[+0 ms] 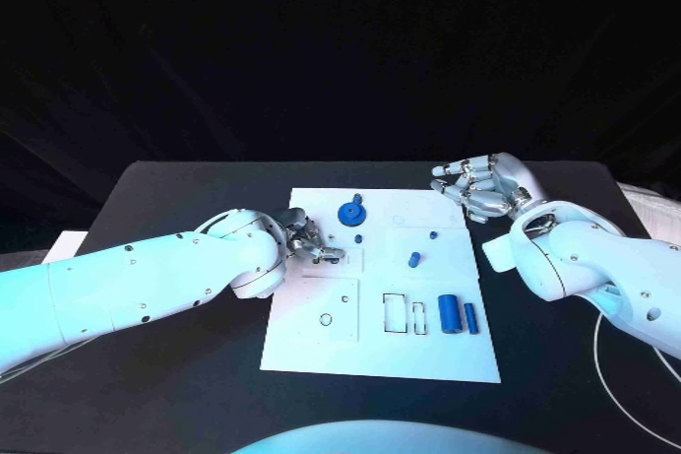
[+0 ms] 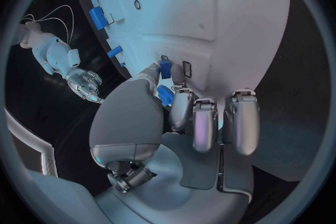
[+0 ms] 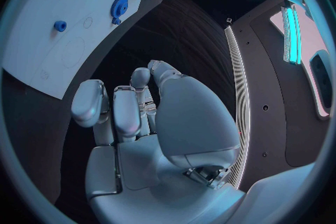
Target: Assemble the parts on the task board
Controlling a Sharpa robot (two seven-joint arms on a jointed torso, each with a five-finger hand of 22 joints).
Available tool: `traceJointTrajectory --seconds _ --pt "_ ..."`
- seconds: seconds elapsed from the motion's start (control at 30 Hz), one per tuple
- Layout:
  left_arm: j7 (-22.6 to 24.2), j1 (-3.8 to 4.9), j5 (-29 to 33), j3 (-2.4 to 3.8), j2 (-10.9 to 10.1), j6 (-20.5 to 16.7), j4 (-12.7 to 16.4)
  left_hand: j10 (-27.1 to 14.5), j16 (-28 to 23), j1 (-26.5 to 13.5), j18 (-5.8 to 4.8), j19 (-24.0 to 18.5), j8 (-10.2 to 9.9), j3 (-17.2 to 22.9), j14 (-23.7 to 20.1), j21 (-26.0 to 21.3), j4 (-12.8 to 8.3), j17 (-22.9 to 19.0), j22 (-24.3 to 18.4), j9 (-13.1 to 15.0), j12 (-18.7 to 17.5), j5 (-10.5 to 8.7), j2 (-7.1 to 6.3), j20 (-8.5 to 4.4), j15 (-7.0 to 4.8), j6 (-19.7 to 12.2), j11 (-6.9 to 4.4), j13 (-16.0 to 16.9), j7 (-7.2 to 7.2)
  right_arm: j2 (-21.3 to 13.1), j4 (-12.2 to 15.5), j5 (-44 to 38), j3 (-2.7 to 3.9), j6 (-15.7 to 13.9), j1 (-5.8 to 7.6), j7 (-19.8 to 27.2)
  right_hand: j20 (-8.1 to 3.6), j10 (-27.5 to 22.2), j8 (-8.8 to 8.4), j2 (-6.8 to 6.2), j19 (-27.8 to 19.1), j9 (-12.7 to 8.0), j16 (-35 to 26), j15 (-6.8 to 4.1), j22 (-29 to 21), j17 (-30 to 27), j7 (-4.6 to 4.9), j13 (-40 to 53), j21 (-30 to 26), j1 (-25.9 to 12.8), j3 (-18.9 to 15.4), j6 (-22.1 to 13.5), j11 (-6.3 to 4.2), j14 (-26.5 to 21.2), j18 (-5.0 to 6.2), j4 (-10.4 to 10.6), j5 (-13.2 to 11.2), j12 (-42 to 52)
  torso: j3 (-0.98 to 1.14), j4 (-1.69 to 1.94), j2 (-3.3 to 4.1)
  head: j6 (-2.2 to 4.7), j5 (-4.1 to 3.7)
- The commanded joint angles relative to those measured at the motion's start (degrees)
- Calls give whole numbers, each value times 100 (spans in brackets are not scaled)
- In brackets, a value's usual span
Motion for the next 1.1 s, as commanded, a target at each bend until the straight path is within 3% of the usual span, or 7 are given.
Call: traceJointTrajectory --seconds 0.03,0.27,0.5,0.53,0.6,0.67,1.1 --pt "-3 0 107 -1 18 139 4 46 18 10 -64 421 21 -29 603 21 -14 1509 1219 -12 33 23 56 -21 -38 43 9 10 -16 4 2 -26 -2 50 -5 54 13 -34 -8 -45 -32 1 -11 37 -3 3 -2 -1 -27 4 15 -35 -4 91 57 -17 38 -14 -1 0 1 -4 -5" --pt "-4 0 130 -1 26 170 2 52 18 124 -64 422 25 -62 603 22 -34 1509 1221 -17 41 15 101 -23 -42 45 2 18 -24 2 2 -26 -3 51 -5 54 13 -34 -8 -45 -32 1 -11 37 -3 3 -2 -1 -27 4 15 -35 -4 91 57 -17 38 -14 0 -1 -2 -2 1" --pt "-6 0 144 -1 25 152 5 40 18 632 -57 411 21 93 603 -7 -210 1509 1205 -33 17 -16 453 -34 -56 -12 -11 0 -34 2 -2 -26 -5 61 -5 51 13 -34 -8 -45 -32 1 -11 37 -3 3 -2 -1 -27 4 15 -35 -4 91 57 -17 38 -14 -6 1 0 -6 -3" --pt "-7 0 146 -1 26 148 6 31 18 739 -55 408 21 143 603 -14 -268 1509 1201 -33 -1 -102 530 -35 -59 -27 -13 -17 -34 3 -3 -26 -6 63 -5 50 13 -34 -8 -45 -32 1 -11 37 -3 3 -2 -1 -27 4 15 -35 -4 91 57 -17 38 -14 -4 2 -1 -11 -4" --pt "-7 0 149 -1 27 139 7 13 18 984 -53 404 15 299 603 -24 -406 1509 1196 -35 -32 -571 729 -41 -61 -68 -14 -45 -34 5 -4 -26 -7 67 -6 50 13 -34 -8 -45 -32 1 -11 37 -3 3 -2 -1 -27 4 15 -35 -4 91 57 -17 38 -14 -4 1 -2 -11 -2" --pt "-8 0 150 -1 27 134 8 5 18 1058 -52 402 13 359 603 -29 -451 1509 1192 -35 -46 -582 792 -44 -61 -82 -16 -58 -34 6 -3 -26 -7 68 -6 50 13 -34 -8 -45 -32 1 -11 37 -3 3 -2 -1 -27 4 15 -35 -4 91 57 -17 38 -14 -4 1 -2 -11 -2" --pt "-19 2 158 0 22 243 13 -31 18 1174 -46 389 17 460 603 -58 -538 1509 1174 -18 -107 -592 872 -58 -61 -142 -7 -115 -18 9 -6 -26 -11 73 -8 51 14 -35 -5 -37 -33 3 -11 39 -6 6 0 -4 -30 0 21 -31 -2 91 57 -15 38 -13 -4 -4 0 -17 1"
